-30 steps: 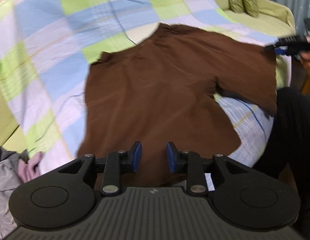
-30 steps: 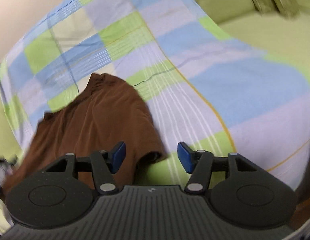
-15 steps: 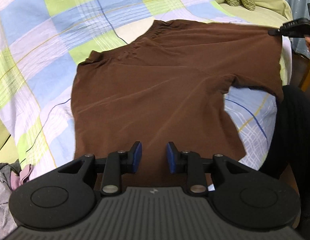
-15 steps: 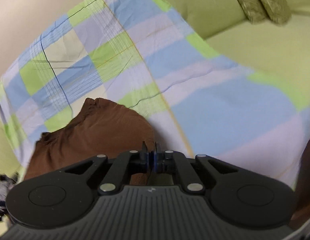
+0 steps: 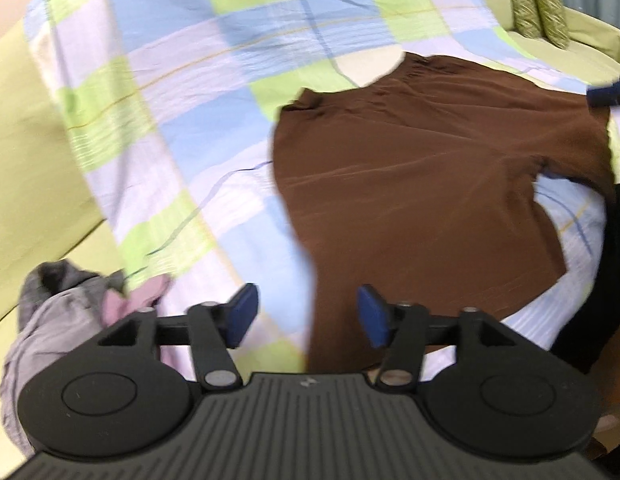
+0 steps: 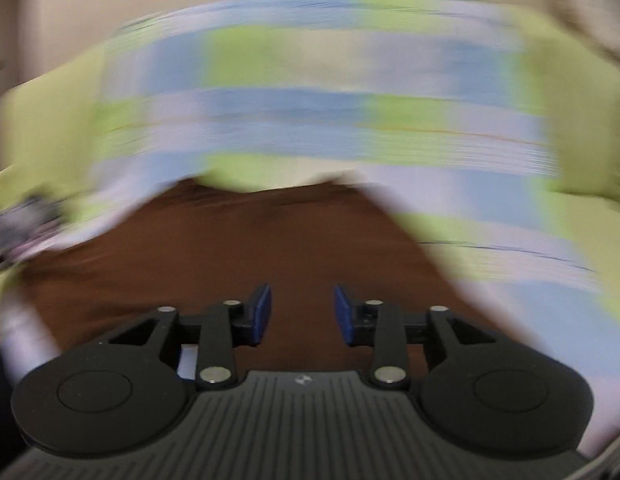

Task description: Fold clothes

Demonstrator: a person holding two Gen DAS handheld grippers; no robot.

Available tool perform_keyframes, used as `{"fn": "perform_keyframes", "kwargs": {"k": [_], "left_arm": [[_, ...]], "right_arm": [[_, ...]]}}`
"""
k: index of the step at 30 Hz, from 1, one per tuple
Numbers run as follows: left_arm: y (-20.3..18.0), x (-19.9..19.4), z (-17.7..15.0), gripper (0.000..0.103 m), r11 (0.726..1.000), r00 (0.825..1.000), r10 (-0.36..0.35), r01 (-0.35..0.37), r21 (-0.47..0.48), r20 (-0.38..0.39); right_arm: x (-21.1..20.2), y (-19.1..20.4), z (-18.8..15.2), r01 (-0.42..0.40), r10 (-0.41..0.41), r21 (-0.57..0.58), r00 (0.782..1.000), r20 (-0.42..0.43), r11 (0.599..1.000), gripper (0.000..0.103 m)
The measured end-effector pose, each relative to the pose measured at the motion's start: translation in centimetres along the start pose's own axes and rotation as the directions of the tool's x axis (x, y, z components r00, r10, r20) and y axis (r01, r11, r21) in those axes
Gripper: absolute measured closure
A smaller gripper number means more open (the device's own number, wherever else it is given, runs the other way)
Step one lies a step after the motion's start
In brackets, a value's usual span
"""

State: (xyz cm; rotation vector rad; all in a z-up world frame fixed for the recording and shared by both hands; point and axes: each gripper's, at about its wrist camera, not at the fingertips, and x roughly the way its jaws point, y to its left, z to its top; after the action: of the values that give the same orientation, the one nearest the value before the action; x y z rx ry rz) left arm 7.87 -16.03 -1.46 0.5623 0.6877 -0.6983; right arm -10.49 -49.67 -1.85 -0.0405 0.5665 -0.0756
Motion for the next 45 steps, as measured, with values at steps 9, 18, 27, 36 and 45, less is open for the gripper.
{"fn": "perform_keyframes", "kwargs": {"k": [9,18,27,36,45], "left_arm": [[5.4,-1.4,-1.5,0.030,0.998,0.997,0.043,-0.039,-0.055,0.067],[8.0,-0.7,-3.4,0.029,0.996,0.994,0.014,-0.004,-0.088,0.107],[8.8,1.2,-3.5,0.027,0.998,0.991,-0.007,0.014,-0.054,0.131],[8.6,1.2,-3.9,0.027,0.999,0.991,-0.014,0.021,-0.048,0.131],[8.2,1.5,-3.4,0.026,1.000,0.992,-0.018,0.017,0.007,0.122]], "right_arm": [[8.4,20.5,2.2,-0.277,0.269,-0.438,0.960,-0.082,0.855,0.065],[15.6,29.0,0.6,-0.233,0.169,-0.630,0.972,-0.161,0.741,0.065],[15.1,29.2,1.0,-0.130,0.097,-0.654,0.991,-0.088,0.745,0.094],[15.0,30.3,-0.2,-0.209,0.118,-0.657,0.976,-0.181,0.724,0.068],[17.9,32.2,-1.7,-0.034,-0.018,-0.804,0.998,-0.055,0.593,0.090]]}}
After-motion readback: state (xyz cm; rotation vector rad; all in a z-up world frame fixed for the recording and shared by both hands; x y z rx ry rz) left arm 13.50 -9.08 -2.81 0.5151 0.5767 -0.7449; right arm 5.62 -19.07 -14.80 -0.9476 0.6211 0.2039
